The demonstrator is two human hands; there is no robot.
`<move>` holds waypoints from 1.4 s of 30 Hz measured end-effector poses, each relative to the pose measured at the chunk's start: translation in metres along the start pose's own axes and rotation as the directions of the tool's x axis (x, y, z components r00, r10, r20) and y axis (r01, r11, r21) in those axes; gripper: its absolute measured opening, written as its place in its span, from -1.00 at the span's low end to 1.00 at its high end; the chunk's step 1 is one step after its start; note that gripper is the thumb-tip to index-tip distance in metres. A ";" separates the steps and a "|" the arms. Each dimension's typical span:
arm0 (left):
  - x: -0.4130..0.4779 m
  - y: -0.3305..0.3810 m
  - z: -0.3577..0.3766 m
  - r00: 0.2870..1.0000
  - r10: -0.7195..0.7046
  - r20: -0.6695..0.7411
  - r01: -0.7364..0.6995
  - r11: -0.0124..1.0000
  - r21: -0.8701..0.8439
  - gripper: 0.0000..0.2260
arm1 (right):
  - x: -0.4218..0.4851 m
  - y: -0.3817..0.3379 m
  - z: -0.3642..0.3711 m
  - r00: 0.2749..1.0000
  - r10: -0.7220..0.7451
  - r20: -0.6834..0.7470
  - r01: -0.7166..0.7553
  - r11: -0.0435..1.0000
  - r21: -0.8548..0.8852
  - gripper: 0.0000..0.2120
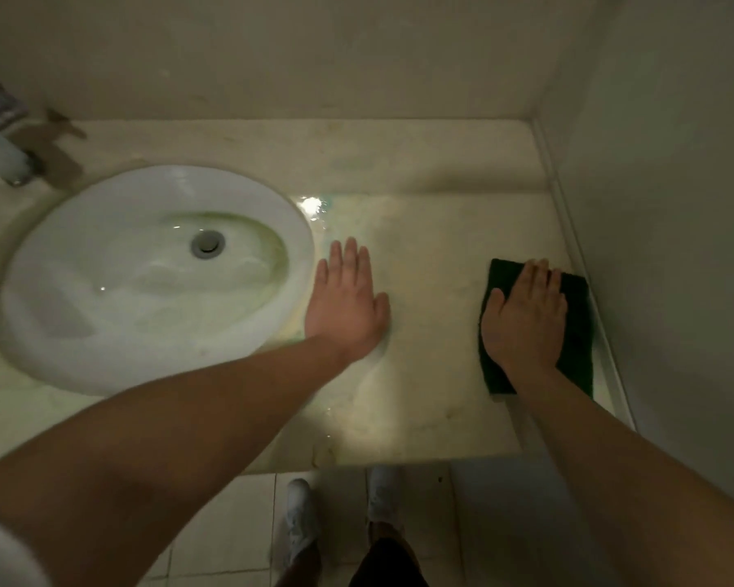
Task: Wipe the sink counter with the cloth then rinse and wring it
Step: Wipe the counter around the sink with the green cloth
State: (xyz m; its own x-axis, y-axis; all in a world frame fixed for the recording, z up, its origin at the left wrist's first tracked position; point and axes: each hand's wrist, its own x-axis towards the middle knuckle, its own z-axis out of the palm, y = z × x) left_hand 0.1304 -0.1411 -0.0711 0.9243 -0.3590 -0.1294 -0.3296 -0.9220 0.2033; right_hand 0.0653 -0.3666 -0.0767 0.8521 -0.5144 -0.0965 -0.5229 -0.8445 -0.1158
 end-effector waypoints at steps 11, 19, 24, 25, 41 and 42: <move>-0.002 0.002 0.004 1.000 -0.013 -0.009 0.012 0.999 -0.030 -0.37 | 0.127 -0.113 -0.003 0.961 -0.277 0.021 0.278 0.960 -0.029 -0.35; 0.001 0.003 0.010 0.998 -0.022 -0.052 0.020 0.999 -0.045 -0.36 | 0.187 -0.228 0.000 0.867 -0.482 0.125 0.486 0.874 0.002 -0.35; 0.001 0.003 0.010 1.000 -0.015 -0.027 0.014 0.999 -0.039 -0.35 | 0.167 -0.250 0.007 0.743 -0.659 0.118 0.665 0.747 -0.017 -0.35; 0.001 0.003 0.010 1.000 -0.013 -0.026 0.012 0.999 -0.039 -0.35 | 0.164 -0.254 0.008 0.721 -0.681 0.127 0.688 0.725 -0.020 -0.35; -0.101 -0.057 -0.005 0.926 -0.352 -0.140 0.320 0.924 -0.208 -0.48 | 0.046 -0.197 0.009 0.362 -0.904 0.228 0.932 0.352 -0.086 -0.43; -0.114 -0.066 -0.003 0.935 -0.343 -0.093 0.328 0.934 -0.143 -0.46 | 0.029 -0.189 0.009 0.393 -0.890 0.229 0.919 0.386 -0.079 -0.42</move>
State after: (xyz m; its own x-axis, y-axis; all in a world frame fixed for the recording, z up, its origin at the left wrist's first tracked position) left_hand 0.0476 -0.0388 -0.0669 0.9949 -0.0061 -0.1004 0.0230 -0.9580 0.2858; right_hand 0.1891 -0.2204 -0.0663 0.7957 0.5838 -0.1614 0.5834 -0.8103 -0.0549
